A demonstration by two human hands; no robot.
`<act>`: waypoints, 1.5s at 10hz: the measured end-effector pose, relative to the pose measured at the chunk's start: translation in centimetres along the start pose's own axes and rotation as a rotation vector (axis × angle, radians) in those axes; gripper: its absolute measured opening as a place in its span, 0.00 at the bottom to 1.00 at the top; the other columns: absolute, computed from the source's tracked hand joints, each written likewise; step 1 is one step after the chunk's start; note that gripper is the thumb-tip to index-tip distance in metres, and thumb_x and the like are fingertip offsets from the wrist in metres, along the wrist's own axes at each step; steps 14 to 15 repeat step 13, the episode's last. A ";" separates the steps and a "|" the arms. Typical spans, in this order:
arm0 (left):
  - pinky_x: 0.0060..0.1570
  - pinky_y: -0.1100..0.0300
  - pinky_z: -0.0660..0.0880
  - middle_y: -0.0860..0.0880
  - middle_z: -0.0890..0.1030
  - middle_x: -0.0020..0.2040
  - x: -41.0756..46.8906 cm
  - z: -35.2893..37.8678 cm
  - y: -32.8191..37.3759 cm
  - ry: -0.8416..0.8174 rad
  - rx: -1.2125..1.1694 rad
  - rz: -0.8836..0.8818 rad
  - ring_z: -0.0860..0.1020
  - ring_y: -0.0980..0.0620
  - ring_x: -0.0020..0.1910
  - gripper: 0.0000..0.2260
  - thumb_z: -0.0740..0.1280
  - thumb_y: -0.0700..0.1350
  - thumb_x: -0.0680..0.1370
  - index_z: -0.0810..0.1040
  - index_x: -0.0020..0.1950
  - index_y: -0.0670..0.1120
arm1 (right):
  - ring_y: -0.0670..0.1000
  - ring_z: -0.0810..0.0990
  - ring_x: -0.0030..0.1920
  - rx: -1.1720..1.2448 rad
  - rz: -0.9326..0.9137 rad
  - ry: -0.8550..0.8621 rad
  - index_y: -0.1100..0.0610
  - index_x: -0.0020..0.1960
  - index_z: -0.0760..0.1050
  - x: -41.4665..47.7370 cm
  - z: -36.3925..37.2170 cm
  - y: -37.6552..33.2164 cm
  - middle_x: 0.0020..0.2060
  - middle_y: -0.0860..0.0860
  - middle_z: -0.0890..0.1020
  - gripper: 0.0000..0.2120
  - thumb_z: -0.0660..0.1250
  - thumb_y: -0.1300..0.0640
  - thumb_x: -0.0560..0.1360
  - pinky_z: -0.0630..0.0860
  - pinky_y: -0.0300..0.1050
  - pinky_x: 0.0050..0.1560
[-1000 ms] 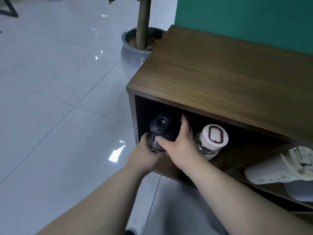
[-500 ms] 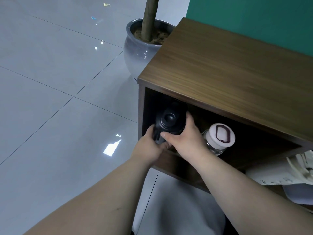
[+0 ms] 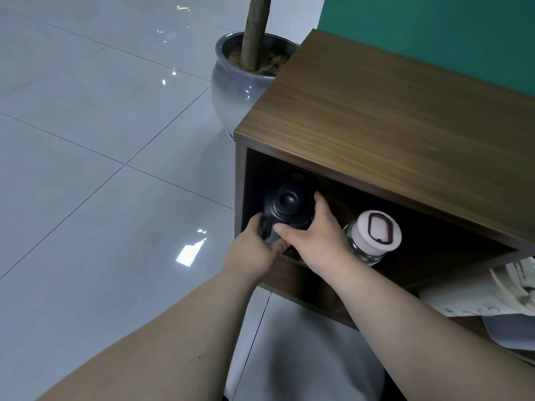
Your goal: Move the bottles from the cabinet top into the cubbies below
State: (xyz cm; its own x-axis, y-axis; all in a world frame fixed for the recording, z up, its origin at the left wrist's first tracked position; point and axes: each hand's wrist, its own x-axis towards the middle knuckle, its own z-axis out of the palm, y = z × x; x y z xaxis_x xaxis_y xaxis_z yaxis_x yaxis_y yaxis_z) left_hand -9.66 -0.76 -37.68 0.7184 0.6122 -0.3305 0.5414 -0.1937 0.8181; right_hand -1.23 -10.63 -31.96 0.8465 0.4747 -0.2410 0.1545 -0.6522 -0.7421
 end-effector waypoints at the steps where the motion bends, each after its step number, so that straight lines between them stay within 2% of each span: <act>1: 0.49 0.58 0.70 0.50 0.81 0.67 -0.2 0.1 0.2 0.015 0.014 0.013 0.80 0.45 0.62 0.30 0.73 0.55 0.77 0.68 0.76 0.52 | 0.52 0.71 0.74 0.000 -0.002 0.001 0.47 0.80 0.53 0.0 0.1 0.2 0.76 0.49 0.69 0.56 0.75 0.37 0.58 0.69 0.54 0.73; 3: 0.50 0.58 0.70 0.49 0.81 0.68 -0.4 0.1 0.3 0.035 0.036 0.011 0.80 0.45 0.64 0.32 0.72 0.57 0.77 0.66 0.78 0.52 | 0.50 0.73 0.71 0.012 -0.005 0.001 0.44 0.78 0.56 0.3 0.2 0.6 0.74 0.46 0.73 0.54 0.73 0.36 0.56 0.71 0.54 0.71; 7: 0.49 0.57 0.70 0.47 0.82 0.66 -0.3 0.3 0.5 0.038 0.056 -0.010 0.80 0.43 0.63 0.32 0.72 0.58 0.77 0.66 0.78 0.51 | 0.50 0.72 0.72 0.030 -0.025 -0.019 0.44 0.79 0.55 0.5 0.1 0.7 0.74 0.47 0.72 0.55 0.73 0.36 0.56 0.70 0.54 0.71; 9: 0.50 0.57 0.71 0.48 0.82 0.67 -0.4 0.0 0.5 0.025 0.061 -0.038 0.80 0.44 0.63 0.30 0.71 0.57 0.77 0.68 0.76 0.50 | 0.50 0.70 0.74 0.030 -0.038 -0.048 0.45 0.80 0.52 0.3 -0.4 1.0 0.75 0.47 0.70 0.52 0.77 0.44 0.64 0.68 0.49 0.72; 10: 0.52 0.53 0.75 0.45 0.81 0.66 -0.5 0.0 0.5 -0.034 0.086 -0.103 0.80 0.41 0.63 0.31 0.70 0.57 0.76 0.66 0.76 0.48 | 0.50 0.67 0.76 0.018 -0.002 -0.077 0.43 0.80 0.47 -0.5 -0.3 1.6 0.77 0.47 0.66 0.57 0.77 0.41 0.61 0.66 0.51 0.73; 11: 0.58 0.51 0.78 0.44 0.81 0.65 -0.8 0.1 0.5 -0.138 0.064 -0.191 0.80 0.41 0.62 0.37 0.69 0.62 0.73 0.65 0.77 0.46 | 0.49 0.64 0.77 0.070 0.026 -0.105 0.45 0.81 0.45 -2.1 -0.4 2.6 0.79 0.48 0.64 0.60 0.71 0.33 0.56 0.65 0.55 0.75; 12: 0.58 0.52 0.77 0.44 0.80 0.67 -1.2 0.2 1.0 -0.214 0.052 -0.223 0.79 0.42 0.62 0.41 0.71 0.63 0.73 0.62 0.79 0.45 | 0.48 0.63 0.77 0.127 0.044 -0.135 0.48 0.81 0.49 -4.0 -1.3 3.5 0.78 0.47 0.64 0.58 0.69 0.31 0.58 0.62 0.53 0.77; 13: 0.53 0.53 0.78 0.43 0.81 0.65 -1.6 -0.1 1.9 -0.258 0.064 -0.210 0.81 0.41 0.60 0.45 0.70 0.69 0.65 0.70 0.75 0.44 | 0.49 0.65 0.76 0.226 0.052 -0.118 0.49 0.80 0.55 -5.7 -2.8 3.8 0.77 0.50 0.67 0.54 0.69 0.31 0.60 0.63 0.52 0.76; 15: 0.53 0.53 0.78 0.43 0.81 0.65 -1.6 -0.1 1.9 -0.258 0.064 -0.210 0.81 0.41 0.60 0.45 0.70 0.69 0.65 0.70 0.75 0.44 | 0.49 0.65 0.76 0.226 0.052 -0.118 0.49 0.80 0.55 -5.7 -2.8 3.8 0.77 0.50 0.67 0.54 0.69 0.31 0.60 0.63 0.52 0.76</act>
